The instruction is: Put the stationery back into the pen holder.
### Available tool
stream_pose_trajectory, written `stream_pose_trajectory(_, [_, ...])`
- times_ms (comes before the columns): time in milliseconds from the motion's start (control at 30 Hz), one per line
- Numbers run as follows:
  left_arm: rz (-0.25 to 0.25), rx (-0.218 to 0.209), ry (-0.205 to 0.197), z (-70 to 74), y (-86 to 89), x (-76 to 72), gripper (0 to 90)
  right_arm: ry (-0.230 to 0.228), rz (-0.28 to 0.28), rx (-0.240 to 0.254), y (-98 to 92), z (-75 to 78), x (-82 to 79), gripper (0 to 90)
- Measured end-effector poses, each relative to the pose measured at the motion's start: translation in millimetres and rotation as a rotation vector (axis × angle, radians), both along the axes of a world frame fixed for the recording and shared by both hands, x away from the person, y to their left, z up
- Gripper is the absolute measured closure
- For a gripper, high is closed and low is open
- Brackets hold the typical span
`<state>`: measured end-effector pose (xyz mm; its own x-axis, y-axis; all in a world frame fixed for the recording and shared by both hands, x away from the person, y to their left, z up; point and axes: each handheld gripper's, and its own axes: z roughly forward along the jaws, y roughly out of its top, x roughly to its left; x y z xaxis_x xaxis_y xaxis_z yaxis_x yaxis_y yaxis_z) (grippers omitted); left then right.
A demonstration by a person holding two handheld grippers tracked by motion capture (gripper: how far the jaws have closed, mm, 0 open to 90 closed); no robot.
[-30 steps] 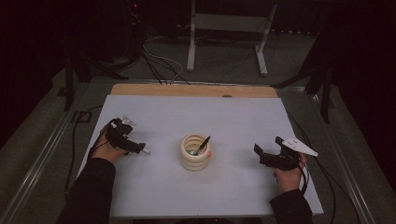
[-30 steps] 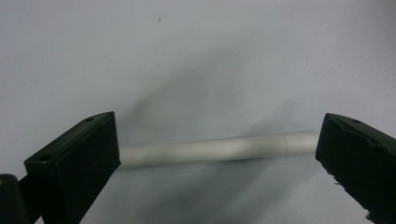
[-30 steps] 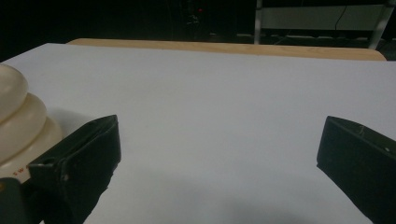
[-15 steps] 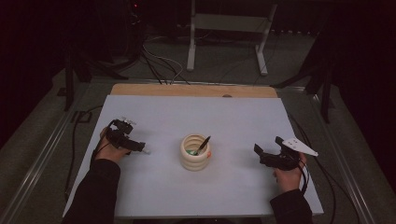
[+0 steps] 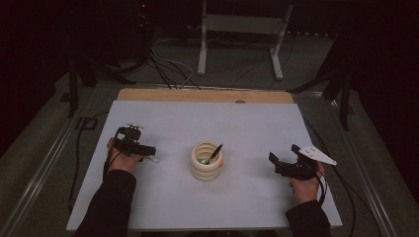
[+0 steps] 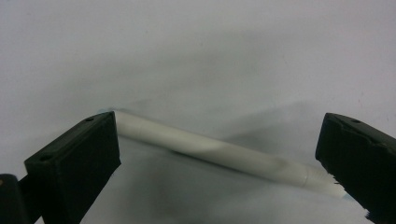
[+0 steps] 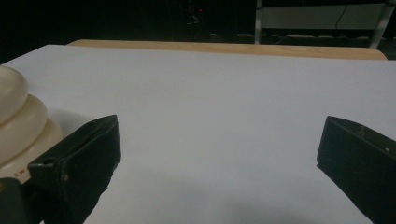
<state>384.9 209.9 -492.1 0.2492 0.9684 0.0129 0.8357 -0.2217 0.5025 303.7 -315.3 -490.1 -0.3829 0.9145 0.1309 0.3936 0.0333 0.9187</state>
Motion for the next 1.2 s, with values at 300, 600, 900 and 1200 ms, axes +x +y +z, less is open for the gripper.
stream_pose_trajectory(300, [0.098,-0.006,0.027,-3.3,-5.0,0.3,7.6,0.001,-0.001,0.001,-0.8,0.2,-0.1,0.0])
stream_pose_trajectory(600, [0.184,0.009,0.101,-8.3,-7.0,-0.9,38.1,0.002,-0.001,0.002,-0.5,0.1,0.0,0.0])
stream_pose_trajectory(900, [0.039,0.044,0.111,-4.5,-9.8,-1.9,79.4,0.002,-0.001,0.002,-0.6,0.1,0.0,0.0])
stream_pose_trajectory(1200, [-0.014,0.023,0.068,0.2,-6.7,-4.2,79.4,0.002,-0.003,0.003,-1.4,0.0,0.3,0.0])
